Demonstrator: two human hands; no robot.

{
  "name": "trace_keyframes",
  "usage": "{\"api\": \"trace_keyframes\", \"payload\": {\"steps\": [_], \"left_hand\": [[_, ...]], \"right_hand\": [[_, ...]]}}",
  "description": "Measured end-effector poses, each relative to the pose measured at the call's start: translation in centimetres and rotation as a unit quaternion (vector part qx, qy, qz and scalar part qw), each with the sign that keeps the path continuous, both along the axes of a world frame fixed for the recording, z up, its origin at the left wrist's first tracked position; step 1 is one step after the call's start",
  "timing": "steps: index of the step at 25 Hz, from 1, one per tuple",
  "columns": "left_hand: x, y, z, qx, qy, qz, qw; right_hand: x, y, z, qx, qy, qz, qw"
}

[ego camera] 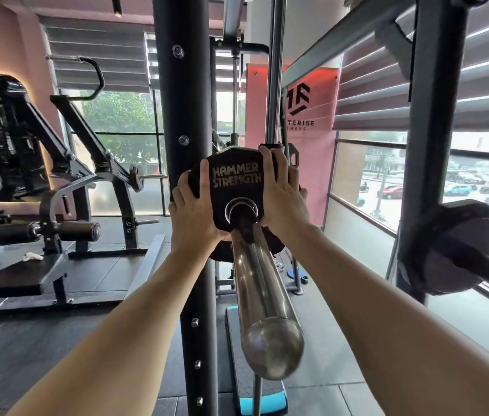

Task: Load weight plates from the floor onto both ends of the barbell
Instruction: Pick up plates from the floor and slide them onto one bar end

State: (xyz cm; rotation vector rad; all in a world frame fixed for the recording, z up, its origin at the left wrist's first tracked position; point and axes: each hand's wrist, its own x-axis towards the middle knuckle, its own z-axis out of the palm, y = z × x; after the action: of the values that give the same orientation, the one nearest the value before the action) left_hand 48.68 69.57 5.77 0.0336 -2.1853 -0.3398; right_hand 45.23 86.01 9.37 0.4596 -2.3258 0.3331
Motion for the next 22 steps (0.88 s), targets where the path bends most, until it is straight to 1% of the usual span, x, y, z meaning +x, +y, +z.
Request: {"api": "trace_keyframes", "payload": {"steps": [2, 5, 7, 9, 11, 14, 18, 22], "left_hand": [[0.5, 0.2, 0.3, -0.01, -0.029, 0.017, 0.999], [2.0, 0.7, 1.1, -0.022, -0.086, 0.056, 0.994], [3.2, 0.7, 1.8, -0.02, -0.093, 0.057, 0.994], [5.0, 0.8, 2.5, -0.014, -0.072, 0.034, 0.997], [7.3, 1.6, 3.7, -0.029, -0.032, -0.001, 0.999], [10.5, 4.3, 6.6, -0.106, -0.014, -0.015, 0.994], [14.0, 9.6, 10.4, -0.178, -0.018, -0.04, 0.983], [16.5, 18.2, 10.7, -0.23, -0.03, -0.067, 0.97]], "right_hand": [[0.4, 0.1, 0.3, 0.001, -0.019, 0.003, 1.0], [1.6, 0.6, 1.5, 0.001, -0.072, 0.018, 0.997], [2.8, 1.1, 1.9, 0.004, -0.093, 0.033, 0.995], [4.1, 1.9, 1.8, 0.01, -0.093, 0.052, 0.994], [5.6, 3.2, 1.8, -0.017, -0.062, 0.076, 0.995], [8.8, 6.4, 2.6, -0.074, 0.0, 0.094, 0.993], [13.3, 13.3, 3.3, -0.074, 0.069, 0.103, 0.989], [16.9, 23.2, 3.2, -0.071, 0.089, 0.08, 0.99]]}}
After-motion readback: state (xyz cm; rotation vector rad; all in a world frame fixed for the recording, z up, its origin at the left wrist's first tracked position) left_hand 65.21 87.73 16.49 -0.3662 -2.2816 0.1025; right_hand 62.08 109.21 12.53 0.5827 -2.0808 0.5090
